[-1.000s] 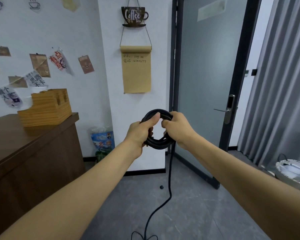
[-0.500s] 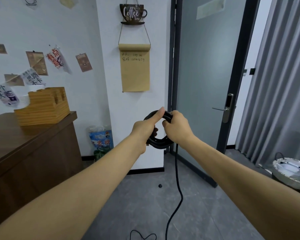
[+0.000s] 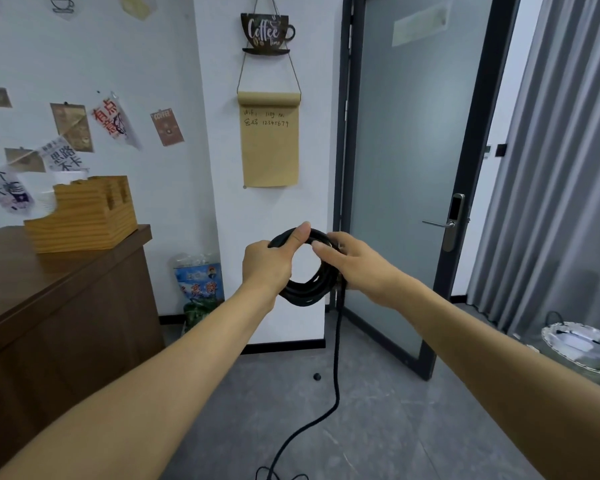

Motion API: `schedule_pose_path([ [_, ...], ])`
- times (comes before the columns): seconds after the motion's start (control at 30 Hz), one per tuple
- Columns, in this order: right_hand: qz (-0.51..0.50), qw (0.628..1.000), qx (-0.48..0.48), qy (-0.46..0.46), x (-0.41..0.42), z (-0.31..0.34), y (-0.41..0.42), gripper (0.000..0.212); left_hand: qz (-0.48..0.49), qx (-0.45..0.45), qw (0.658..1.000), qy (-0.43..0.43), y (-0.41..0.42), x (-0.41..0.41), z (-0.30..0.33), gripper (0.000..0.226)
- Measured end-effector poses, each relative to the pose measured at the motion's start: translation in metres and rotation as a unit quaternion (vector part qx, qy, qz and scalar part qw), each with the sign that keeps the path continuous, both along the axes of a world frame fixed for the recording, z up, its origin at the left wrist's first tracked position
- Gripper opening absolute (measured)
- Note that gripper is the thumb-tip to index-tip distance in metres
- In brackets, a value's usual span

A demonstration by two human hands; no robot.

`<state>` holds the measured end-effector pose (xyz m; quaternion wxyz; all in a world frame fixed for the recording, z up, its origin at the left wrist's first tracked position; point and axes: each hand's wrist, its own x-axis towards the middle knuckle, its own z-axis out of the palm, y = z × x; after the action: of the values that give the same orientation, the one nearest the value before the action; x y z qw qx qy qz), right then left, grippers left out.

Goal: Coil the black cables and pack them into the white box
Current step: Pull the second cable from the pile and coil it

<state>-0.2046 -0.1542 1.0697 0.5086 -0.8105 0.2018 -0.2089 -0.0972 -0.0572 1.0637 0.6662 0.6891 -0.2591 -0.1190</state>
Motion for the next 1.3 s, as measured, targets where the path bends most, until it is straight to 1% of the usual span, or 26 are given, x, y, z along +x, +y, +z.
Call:
schedule_pose_path([
  [0.03,0.005,1.000,-0.013,0.006,-0.005,0.000,-0.002,0.045,0.011,0.001,1.000,0.003,0.002,0.004,0.001,0.055],
  [0.07,0.009,1.000,-0.027,0.007,-0.010,-0.001,-0.004,0.041,0.018,-0.001,1.000,0.004,0.004,0.008,0.001,0.055],
  [0.13,0.006,0.997,-0.073,0.005,-0.016,0.000,-0.008,0.023,0.017,-0.006,1.000,0.002,0.007,0.015,0.001,0.054],
  [0.2,-0.025,0.987,-0.158,0.019,-0.017,0.004,-0.013,0.009,0.003,-0.005,1.000,0.002,0.010,0.017,0.001,0.053],
  [0.27,-0.087,0.958,-0.269,0.047,-0.015,0.009,-0.017,0.008,-0.018,0.002,1.000,0.005,0.012,0.014,0.001,0.051],
  [0.3,-0.113,0.945,-0.301,0.051,-0.013,0.011,-0.018,0.010,-0.029,0.004,1.000,0.008,0.013,0.012,0.002,0.051],
  [0.33,-0.130,0.941,-0.308,0.042,-0.011,0.013,-0.018,0.012,-0.041,0.004,0.999,0.011,0.013,0.010,0.002,0.051],
  [0.4,-0.144,0.945,-0.295,0.015,-0.006,0.015,-0.017,0.013,-0.064,-0.006,0.998,0.020,0.013,0.005,0.003,0.049],
  [0.47,-0.137,0.958,-0.253,0.016,-0.001,0.017,-0.015,0.016,-0.081,-0.016,0.996,0.023,0.012,0.001,0.006,0.048],
  [0.5,-0.127,0.969,-0.210,0.014,0.001,0.018,-0.014,0.020,-0.083,-0.020,0.996,0.024,0.012,0.001,0.007,0.048],
  [0.57,-0.103,0.991,-0.082,-0.009,0.003,0.020,-0.012,0.025,-0.081,-0.024,0.996,0.027,0.011,0.002,0.009,0.049],
  [0.6,-0.082,0.996,0.004,-0.031,0.003,0.020,-0.011,0.024,-0.080,-0.025,0.996,0.027,0.011,0.003,0.010,0.049],
  [0.67,-0.019,0.982,0.174,-0.073,-0.001,0.021,-0.011,0.022,-0.080,-0.028,0.996,0.025,0.010,0.005,0.009,0.049],
  [0.7,0.014,0.974,0.211,-0.074,-0.004,0.020,-0.012,0.027,-0.081,-0.029,0.996,0.025,0.009,0.005,0.009,0.050],
  [0.77,0.063,0.979,0.188,-0.048,-0.008,0.017,-0.015,0.037,-0.082,-0.031,0.996,0.024,0.008,0.005,0.008,0.050],
  [0.83,0.073,0.983,0.165,-0.042,-0.007,0.013,-0.013,0.044,-0.078,-0.029,0.996,0.017,0.008,0.004,0.007,0.050],
  [0.87,0.071,0.981,0.173,-0.052,-0.006,0.011,-0.010,0.042,-0.075,-0.027,0.997,0.010,0.007,0.005,0.007,0.050],
  [0.97,0.073,0.969,0.217,-0.095,-0.002,0.006,-0.005,0.016,-0.061,-0.016,0.997,-0.049,0.008,0.007,0.004,0.053],
  [1.0,0.075,0.968,0.220,-0.098,0.000,0.005,-0.004,0.010,-0.056,-0.013,0.995,-0.076,0.008,0.009,0.002,0.052],
  [1.07,0.080,0.968,0.217,-0.099,0.002,0.002,-0.001,0.007,-0.051,-0.017,0.993,-0.102,0.010,0.010,-0.003,0.050],
  [1.17,0.099,0.950,0.258,-0.144,0.011,-0.004,0.003,0.016,-0.073,-0.051,0.994,-0.069,0.015,0.008,-0.008,0.049],
  [1.23,0.120,0.928,0.302,-0.185,0.015,-0.008,0.007,0.016,-0.093,-0.070,0.992,-0.044,0.018,0.006,-0.007,0.051],
  [1.3,0.132,0.917,0.318,-0.201,0.017,-0.011,0.010,0.014,-0.114,-0.084,0.989,-0.034,0.019,0.007,-0.007,0.054],
])
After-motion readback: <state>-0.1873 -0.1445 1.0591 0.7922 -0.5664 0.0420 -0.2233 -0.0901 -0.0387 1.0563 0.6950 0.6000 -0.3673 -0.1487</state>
